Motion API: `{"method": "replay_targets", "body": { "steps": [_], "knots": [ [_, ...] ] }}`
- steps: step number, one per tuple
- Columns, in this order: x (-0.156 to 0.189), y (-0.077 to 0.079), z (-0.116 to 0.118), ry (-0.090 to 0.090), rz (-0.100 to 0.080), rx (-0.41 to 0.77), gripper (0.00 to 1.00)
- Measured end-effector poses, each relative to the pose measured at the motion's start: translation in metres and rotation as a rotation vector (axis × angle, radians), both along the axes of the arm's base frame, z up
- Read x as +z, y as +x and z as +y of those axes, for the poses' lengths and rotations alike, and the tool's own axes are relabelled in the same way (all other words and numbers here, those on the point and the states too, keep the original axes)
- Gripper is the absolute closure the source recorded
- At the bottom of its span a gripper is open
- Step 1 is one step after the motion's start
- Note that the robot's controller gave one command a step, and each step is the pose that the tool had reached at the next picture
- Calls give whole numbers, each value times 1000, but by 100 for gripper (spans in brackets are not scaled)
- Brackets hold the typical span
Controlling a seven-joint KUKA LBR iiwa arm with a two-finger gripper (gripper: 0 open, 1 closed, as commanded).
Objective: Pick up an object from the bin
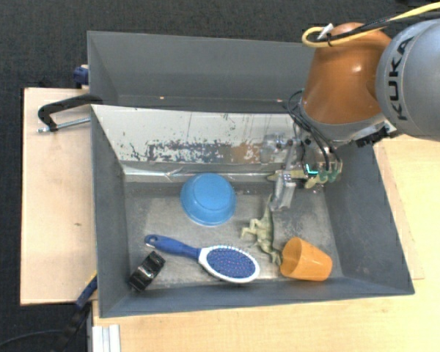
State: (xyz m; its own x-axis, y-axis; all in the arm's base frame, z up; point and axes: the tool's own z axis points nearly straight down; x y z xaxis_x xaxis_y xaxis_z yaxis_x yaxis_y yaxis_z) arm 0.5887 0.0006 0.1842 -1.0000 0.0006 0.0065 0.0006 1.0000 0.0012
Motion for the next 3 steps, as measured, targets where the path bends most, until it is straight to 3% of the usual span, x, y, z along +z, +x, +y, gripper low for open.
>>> {"method": "replay_targets", "body": {
  "steps": [1,2,3],
  "knots": [
    [-118,-86,4,0,4,82,0],
    [-106,-84,-69,-2,-12,320,0],
    [-103,-80,-67,-2,-24,321,100]
  ]
}}
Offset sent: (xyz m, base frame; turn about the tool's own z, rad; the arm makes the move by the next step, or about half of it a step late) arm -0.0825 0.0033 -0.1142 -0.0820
